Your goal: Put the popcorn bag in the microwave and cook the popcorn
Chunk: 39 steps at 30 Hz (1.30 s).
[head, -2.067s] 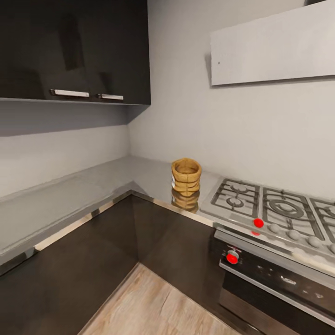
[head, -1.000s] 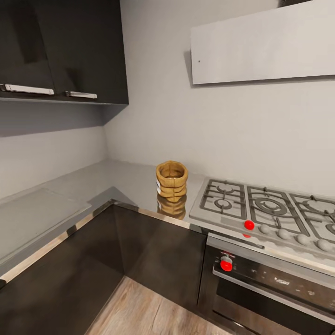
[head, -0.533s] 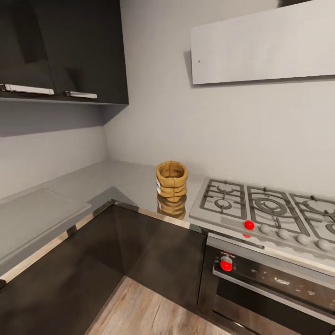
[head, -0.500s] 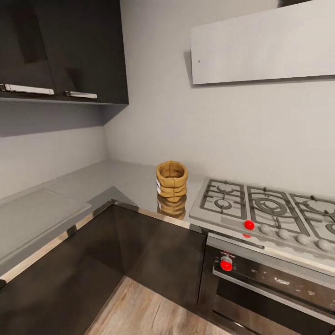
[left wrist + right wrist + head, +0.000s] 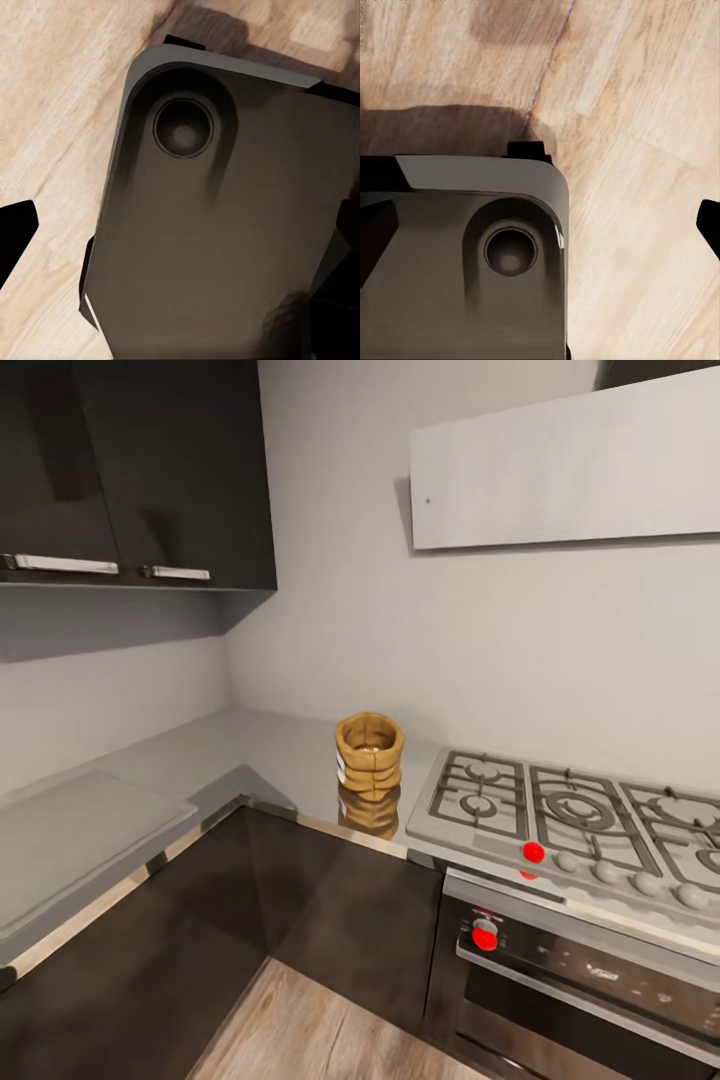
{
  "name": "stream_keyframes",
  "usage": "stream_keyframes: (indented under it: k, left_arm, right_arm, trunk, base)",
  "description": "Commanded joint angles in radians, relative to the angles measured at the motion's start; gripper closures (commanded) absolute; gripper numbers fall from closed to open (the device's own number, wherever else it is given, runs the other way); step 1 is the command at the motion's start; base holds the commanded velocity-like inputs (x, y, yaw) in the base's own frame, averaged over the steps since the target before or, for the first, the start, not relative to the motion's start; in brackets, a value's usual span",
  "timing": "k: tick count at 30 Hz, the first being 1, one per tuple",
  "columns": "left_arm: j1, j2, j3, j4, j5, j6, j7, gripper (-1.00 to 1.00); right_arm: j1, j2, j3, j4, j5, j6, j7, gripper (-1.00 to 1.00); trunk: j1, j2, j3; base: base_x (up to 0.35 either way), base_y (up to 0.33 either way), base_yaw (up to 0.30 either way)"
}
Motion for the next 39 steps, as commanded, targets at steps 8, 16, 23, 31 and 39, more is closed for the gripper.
stream_keyframes:
  k: [8,16,23,31,39]
  left_arm:
    - [0.0,0.0,0.004,-0.002,0.001,-0.011,0.001,-1.0]
    - [0.0,0.001,0.005,0.003,0.003,-0.075,0.001,-1.0]
    - [0.0,0.001,0.004,0.004,0.007,-0.074,0.001,-1.0]
    - [0.0,0.001,0.004,0.004,0.006,-0.072,0.001,-1.0]
    - [0.001,0.001,0.003,0.005,0.005,-0.072,0.001,-1.0]
  right_arm:
    - [-0.001,-0.001,-0.001,0.003,0.003,-0.003,-0.001,-1.0]
    - [-0.002,-0.001,-0.001,0.002,0.003,-0.006,-0.002,-1.0]
    - [-0.001,-0.001,0.0,0.003,0.003,-0.007,-0.002,-1.0]
    - [-0.001,-0.001,0.001,0.002,0.004,-0.015,-0.002,-1.0]
    - [-0.001,-0.002,0.001,0.002,0.004,-0.016,-0.002,-1.0]
  trunk:
    - [-0.031,0.056,0.024]
    - [-0.061,0.112,0.049]
    - [-0.088,0.161,0.071]
    - [-0.119,0.217,0.096]
    - [-0.15,0.273,0.121]
  base:
    - [0.0,0.0,0.0]
    - [0.0,0.0,0.0]
    - [0.0,0.0,0.0]
    - [0.0,0.0,0.0]
    - [0.0,0.0,0.0]
